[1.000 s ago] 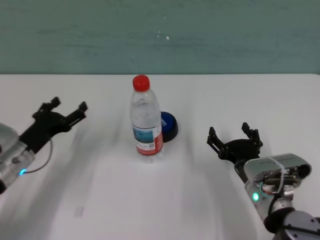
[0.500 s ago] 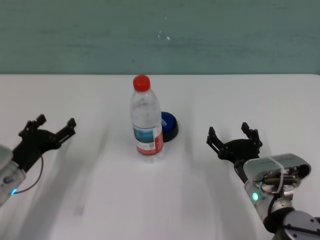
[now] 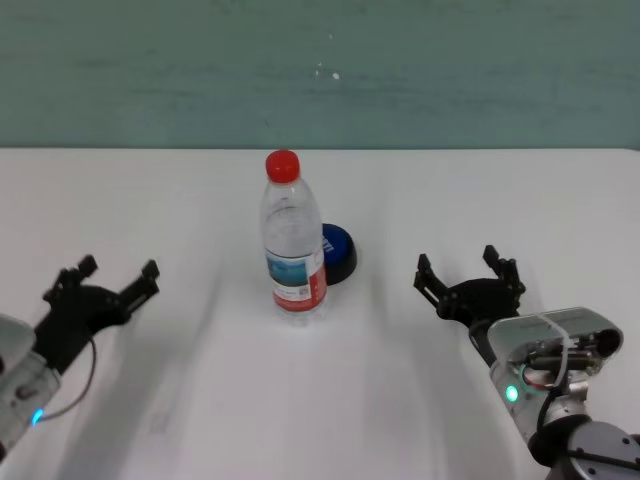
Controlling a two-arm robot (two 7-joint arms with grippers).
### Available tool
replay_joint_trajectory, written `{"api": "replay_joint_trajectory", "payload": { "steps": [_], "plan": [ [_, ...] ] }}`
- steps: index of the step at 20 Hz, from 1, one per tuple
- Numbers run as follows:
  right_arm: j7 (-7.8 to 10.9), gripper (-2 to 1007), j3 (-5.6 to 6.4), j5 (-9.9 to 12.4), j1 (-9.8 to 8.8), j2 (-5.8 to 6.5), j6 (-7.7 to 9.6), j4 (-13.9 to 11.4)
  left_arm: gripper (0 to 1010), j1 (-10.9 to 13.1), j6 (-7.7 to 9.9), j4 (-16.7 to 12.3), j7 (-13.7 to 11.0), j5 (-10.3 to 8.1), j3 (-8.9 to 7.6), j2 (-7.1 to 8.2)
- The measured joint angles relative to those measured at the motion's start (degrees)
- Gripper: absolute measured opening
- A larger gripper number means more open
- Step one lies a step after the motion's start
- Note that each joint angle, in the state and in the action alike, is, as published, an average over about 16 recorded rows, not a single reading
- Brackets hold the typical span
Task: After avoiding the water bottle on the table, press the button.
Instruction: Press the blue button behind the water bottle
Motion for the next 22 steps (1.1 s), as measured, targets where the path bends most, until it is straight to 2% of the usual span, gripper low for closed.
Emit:
{"api": "replay_joint_trajectory", "payload": {
  "steps": [5, 13, 17, 22],
  "plan": [
    [0.00, 1004, 0.00, 0.0, 0.00, 0.00, 0.00, 0.0, 1000, 1.9, 1.46, -2.2, 1.1, 0.82, -0.56, -1.21],
    [0.00, 1004, 0.00, 0.0, 0.00, 0.00, 0.00, 0.0, 1000, 3.6, 3.07, -4.6, 2.3, 2.04, -0.71, -2.96],
    [0.00, 1004, 0.00, 0.0, 0.00, 0.00, 0.00, 0.0, 1000, 4.3, 2.91, -5.7, 2.5, 2.76, -0.50, -3.55],
    [0.00, 1004, 0.00, 0.0, 0.00, 0.00, 0.00, 0.0, 1000, 5.2, 1.29, -6.6, 2.5, 4.19, 0.01, -3.89]
  ]
}}
